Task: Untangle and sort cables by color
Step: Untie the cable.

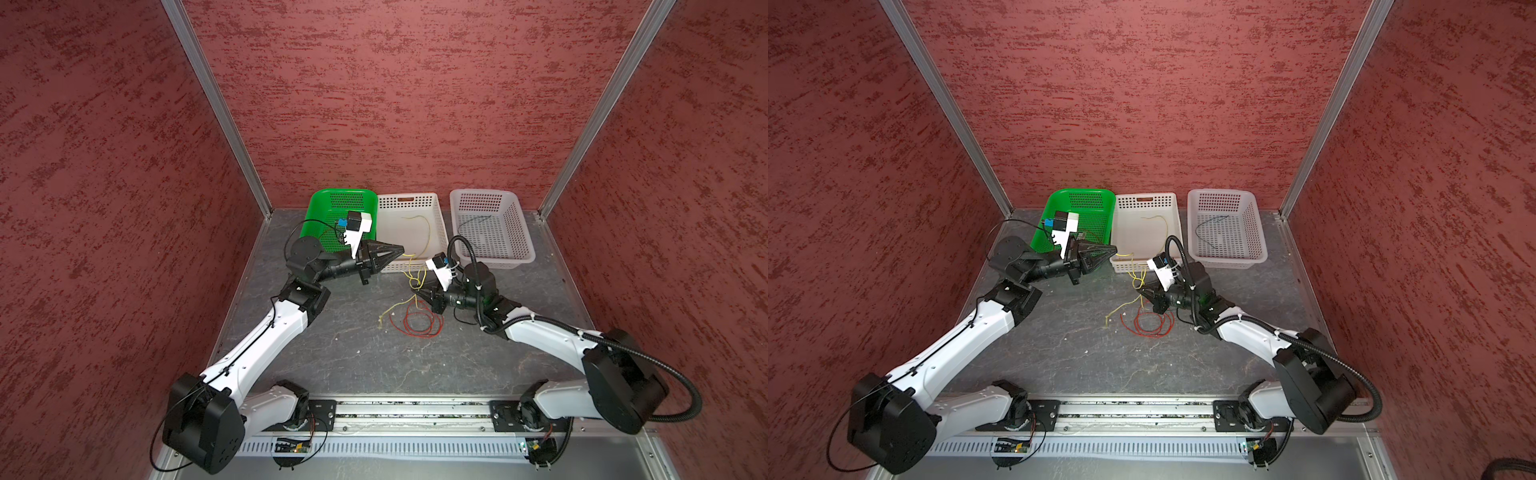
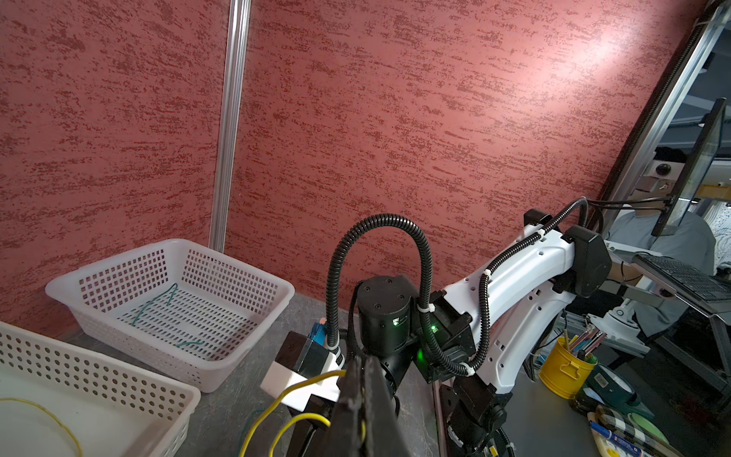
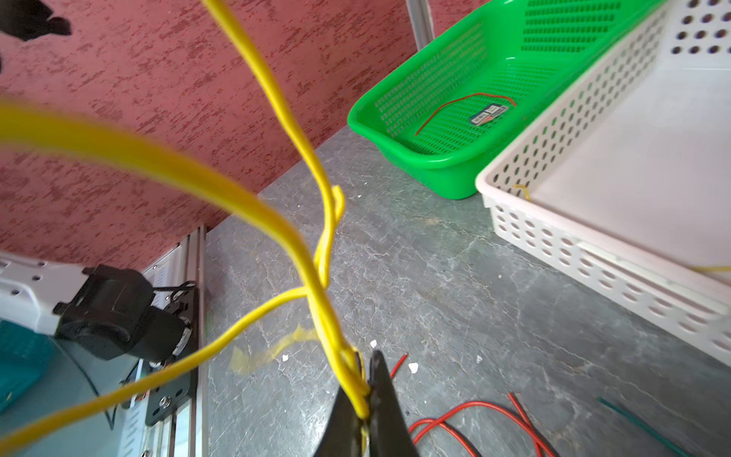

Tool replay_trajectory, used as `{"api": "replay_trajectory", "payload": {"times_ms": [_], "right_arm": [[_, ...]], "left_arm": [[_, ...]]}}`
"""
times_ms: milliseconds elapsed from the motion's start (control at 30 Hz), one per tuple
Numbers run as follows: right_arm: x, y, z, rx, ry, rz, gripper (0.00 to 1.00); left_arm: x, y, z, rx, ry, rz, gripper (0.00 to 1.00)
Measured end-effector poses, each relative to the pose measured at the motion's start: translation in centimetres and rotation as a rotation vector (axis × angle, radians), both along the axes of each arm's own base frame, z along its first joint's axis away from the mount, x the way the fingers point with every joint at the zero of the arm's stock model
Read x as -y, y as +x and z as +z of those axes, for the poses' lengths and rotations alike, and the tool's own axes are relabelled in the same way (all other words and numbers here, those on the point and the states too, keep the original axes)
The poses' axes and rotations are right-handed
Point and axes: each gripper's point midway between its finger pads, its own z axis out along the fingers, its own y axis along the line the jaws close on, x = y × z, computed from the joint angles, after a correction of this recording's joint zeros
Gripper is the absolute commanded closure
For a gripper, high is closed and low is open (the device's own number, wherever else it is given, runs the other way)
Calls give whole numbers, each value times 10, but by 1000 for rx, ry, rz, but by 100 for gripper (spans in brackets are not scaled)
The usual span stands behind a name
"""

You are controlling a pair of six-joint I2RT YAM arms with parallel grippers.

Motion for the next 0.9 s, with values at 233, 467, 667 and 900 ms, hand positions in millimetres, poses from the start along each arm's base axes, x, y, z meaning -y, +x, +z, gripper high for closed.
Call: {"api": "replay_trajectory", "payload": {"times_ms": [233,467,667,900], "right_arm": [[24,8,26,77,-17,-154,100],[49,11,27,80,-89,-273,100],[54,1,25,57,-123,-254,100],[36,-29,22,-9,-143,-43,100]], "left_arm": [[-3,7,-13,-17,30,28,100],[-11,25,-66,-118,92,85,100],[-15,46,-112,-218,159,124,100],[-23,64,-138,-281,191,166,100]]}}
